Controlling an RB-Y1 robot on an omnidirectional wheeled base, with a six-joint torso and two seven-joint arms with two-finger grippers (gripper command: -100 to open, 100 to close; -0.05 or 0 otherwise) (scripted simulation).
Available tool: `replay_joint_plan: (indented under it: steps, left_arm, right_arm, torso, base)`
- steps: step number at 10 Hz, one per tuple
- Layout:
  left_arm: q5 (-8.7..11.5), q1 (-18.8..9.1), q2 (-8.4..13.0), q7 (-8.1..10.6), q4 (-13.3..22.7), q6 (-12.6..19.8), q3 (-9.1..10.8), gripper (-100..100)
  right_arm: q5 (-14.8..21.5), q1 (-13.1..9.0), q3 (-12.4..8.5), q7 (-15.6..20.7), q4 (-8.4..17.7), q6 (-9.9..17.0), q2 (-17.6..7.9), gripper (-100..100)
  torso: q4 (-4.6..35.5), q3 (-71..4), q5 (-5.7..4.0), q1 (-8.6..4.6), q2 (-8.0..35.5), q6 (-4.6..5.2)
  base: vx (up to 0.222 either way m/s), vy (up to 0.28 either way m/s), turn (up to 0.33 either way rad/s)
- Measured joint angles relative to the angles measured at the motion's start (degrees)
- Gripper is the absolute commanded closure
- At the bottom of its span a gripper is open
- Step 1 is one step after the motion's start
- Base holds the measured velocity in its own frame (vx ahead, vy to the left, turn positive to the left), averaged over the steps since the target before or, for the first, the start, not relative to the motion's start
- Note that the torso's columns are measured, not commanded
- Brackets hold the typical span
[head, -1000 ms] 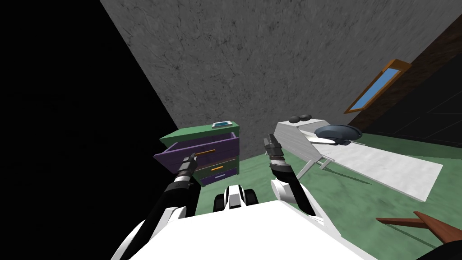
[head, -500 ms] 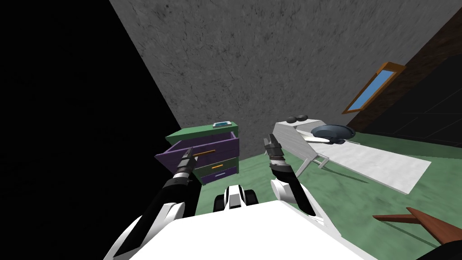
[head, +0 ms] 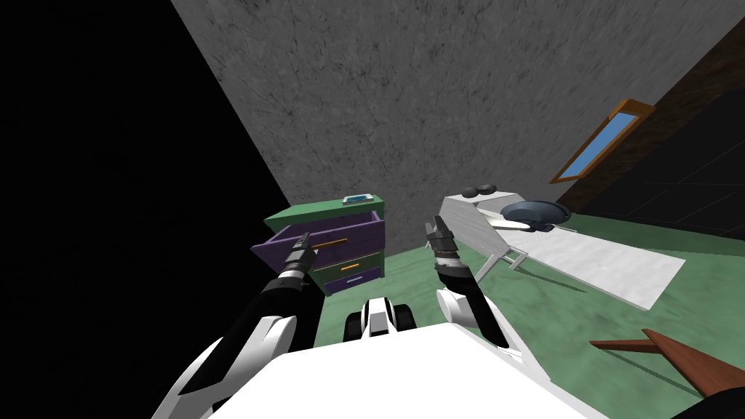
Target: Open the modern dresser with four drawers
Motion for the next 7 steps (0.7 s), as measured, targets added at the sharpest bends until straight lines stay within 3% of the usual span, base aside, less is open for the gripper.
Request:
replay_joint_plan:
  steps: [1, 2, 7]
  left_arm:
    - [0.1, -1.0, 0.1, 0.04, -0.7, 2.1, 0.22, -100]
    - [0.1, -1.1, 0.1, 0.05, -0.7, 2.6, 0.22, 0]
    - [0.1, -0.8, 0.1, 0.06, -0.3, 2.9, 0.16, 0]
  right_arm:
    - [0.0, 0.0, 0.0, 0.0, 0.0, 0.0, 0.0, 0]
    - [0.0, 0.0, 0.0, 0.0, 0.0, 0.0, 0.0, 0]
    - [0.0, 0.0, 0.0, 0.0, 0.0, 0.0, 0.0, 0]
  torso:
    - [0.1, 0.1, -0.07, -0.05, 0.1, -0.03]
    - [0.0, 0.1, 0.01, -0.05, 0.1, -0.02]
    - [-0.2, -0.1, 0.14, 0.06, -0.2, 0.04]
  base:
    - [0.0, 0.0, 0.0]
    - [0.0, 0.0, 0.0]
    - [0.0, 0.0, 0.0]
